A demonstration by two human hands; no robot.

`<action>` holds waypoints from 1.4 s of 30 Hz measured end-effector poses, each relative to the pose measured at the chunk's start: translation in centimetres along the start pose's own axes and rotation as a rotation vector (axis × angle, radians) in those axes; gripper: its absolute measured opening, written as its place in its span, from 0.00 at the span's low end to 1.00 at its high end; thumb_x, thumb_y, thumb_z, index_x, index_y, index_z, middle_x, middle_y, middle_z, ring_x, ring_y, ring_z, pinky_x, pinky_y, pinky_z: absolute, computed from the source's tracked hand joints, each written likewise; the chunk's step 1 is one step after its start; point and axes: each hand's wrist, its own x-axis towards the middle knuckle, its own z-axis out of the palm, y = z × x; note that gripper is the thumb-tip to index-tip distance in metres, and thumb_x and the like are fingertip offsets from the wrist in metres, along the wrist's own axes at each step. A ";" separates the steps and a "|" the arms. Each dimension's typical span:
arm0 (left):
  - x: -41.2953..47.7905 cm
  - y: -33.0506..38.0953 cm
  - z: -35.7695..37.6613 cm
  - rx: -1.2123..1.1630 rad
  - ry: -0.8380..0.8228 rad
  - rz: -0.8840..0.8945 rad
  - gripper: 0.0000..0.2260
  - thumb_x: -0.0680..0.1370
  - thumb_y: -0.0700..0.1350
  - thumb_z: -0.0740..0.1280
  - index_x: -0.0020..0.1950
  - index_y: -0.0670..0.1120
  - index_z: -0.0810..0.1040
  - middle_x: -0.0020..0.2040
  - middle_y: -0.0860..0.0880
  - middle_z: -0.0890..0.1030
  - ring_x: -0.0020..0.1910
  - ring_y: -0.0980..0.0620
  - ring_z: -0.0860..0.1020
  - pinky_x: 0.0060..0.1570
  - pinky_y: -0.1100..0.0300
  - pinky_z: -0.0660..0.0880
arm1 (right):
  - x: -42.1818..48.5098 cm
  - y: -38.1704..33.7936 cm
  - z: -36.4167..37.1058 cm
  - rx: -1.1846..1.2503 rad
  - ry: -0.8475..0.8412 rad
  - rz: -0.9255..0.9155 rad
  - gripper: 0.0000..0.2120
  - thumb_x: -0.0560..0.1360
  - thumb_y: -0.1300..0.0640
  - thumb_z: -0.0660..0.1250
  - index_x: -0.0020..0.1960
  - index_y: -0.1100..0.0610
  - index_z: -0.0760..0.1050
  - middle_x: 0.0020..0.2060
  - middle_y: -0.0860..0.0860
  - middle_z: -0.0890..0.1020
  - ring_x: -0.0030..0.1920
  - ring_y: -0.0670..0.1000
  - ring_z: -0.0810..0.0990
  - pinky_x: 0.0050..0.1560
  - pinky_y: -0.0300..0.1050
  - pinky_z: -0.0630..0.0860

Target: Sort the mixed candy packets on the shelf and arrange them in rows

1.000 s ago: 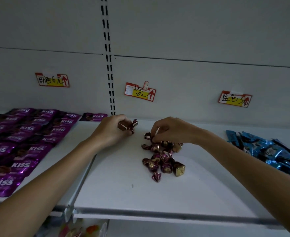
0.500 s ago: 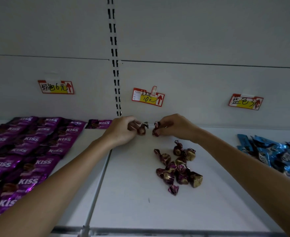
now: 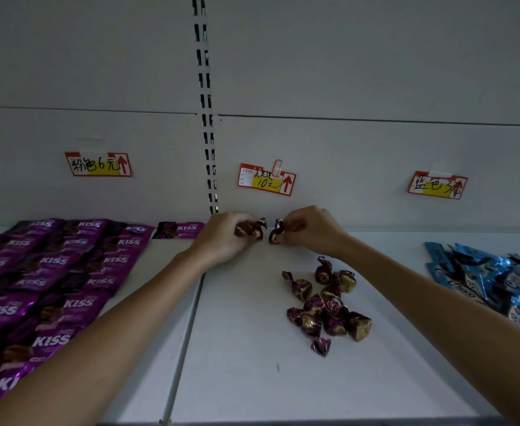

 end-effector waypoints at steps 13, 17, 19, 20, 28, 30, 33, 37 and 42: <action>0.3 -0.2 0.0 -0.012 0.013 -0.004 0.15 0.74 0.43 0.69 0.61 0.45 0.76 0.57 0.49 0.79 0.50 0.57 0.74 0.49 0.66 0.68 | 0.6 0.3 0.6 0.017 0.078 0.003 0.09 0.70 0.56 0.73 0.49 0.54 0.78 0.38 0.47 0.79 0.40 0.44 0.75 0.36 0.26 0.68; -1.0 0.7 -1.2 -0.015 0.029 0.014 0.16 0.75 0.39 0.68 0.62 0.44 0.74 0.58 0.50 0.76 0.47 0.58 0.75 0.42 0.72 0.69 | -1.2 0.5 -1.3 0.082 0.028 0.060 0.07 0.74 0.55 0.68 0.51 0.55 0.79 0.42 0.49 0.82 0.38 0.44 0.79 0.39 0.30 0.74; -2.3 1.6 -1.7 -0.038 -0.010 0.059 0.12 0.75 0.40 0.68 0.57 0.47 0.77 0.55 0.53 0.77 0.44 0.63 0.75 0.38 0.75 0.69 | -2.7 0.5 -2.5 0.057 -0.035 0.077 0.08 0.76 0.53 0.65 0.49 0.56 0.80 0.42 0.48 0.83 0.38 0.44 0.80 0.35 0.28 0.71; -3.1 2.1 -1.8 -0.059 -0.057 0.083 0.10 0.74 0.41 0.69 0.55 0.49 0.78 0.53 0.54 0.78 0.44 0.65 0.75 0.38 0.76 0.69 | -3.5 0.5 -3.1 0.040 -0.070 0.082 0.10 0.76 0.51 0.64 0.49 0.57 0.80 0.42 0.47 0.83 0.39 0.44 0.80 0.35 0.27 0.70; -6.5 5.2 0.1 -0.009 -0.281 0.155 0.18 0.72 0.48 0.72 0.60 0.56 0.75 0.55 0.58 0.76 0.48 0.69 0.72 0.43 0.78 0.66 | -8.1 0.2 -4.3 -0.005 -0.287 0.021 0.09 0.71 0.53 0.72 0.49 0.55 0.81 0.43 0.52 0.84 0.45 0.53 0.82 0.51 0.48 0.77; -6.4 5.8 0.1 -0.006 -0.283 0.156 0.18 0.73 0.49 0.71 0.62 0.55 0.74 0.56 0.56 0.75 0.47 0.67 0.72 0.41 0.77 0.67 | -8.0 0.3 -4.3 -0.018 -0.270 0.029 0.09 0.70 0.54 0.72 0.49 0.55 0.81 0.43 0.51 0.84 0.46 0.52 0.82 0.53 0.49 0.77; -6.2 6.3 0.3 -0.004 -0.189 0.032 0.18 0.73 0.56 0.68 0.61 0.53 0.73 0.53 0.53 0.74 0.45 0.61 0.73 0.39 0.72 0.67 | -7.7 0.2 -4.4 -0.072 -0.233 -0.013 0.07 0.70 0.55 0.72 0.48 0.52 0.82 0.42 0.46 0.84 0.44 0.44 0.81 0.51 0.42 0.77; -5.7 7.2 0.9 0.043 -0.186 -0.083 0.17 0.73 0.63 0.64 0.51 0.51 0.78 0.42 0.53 0.76 0.43 0.56 0.75 0.39 0.61 0.70 | -7.2 -0.1 -4.3 -0.020 -0.132 -0.069 0.08 0.69 0.55 0.73 0.48 0.51 0.80 0.41 0.43 0.83 0.42 0.40 0.80 0.46 0.32 0.76; -4.9 7.7 1.2 -0.093 -0.289 0.016 0.10 0.71 0.54 0.71 0.48 0.50 0.82 0.47 0.52 0.81 0.47 0.57 0.78 0.48 0.62 0.74 | -6.5 0.1 -3.9 -0.075 -0.156 -0.080 0.07 0.69 0.57 0.73 0.44 0.48 0.78 0.41 0.42 0.82 0.44 0.40 0.80 0.44 0.29 0.75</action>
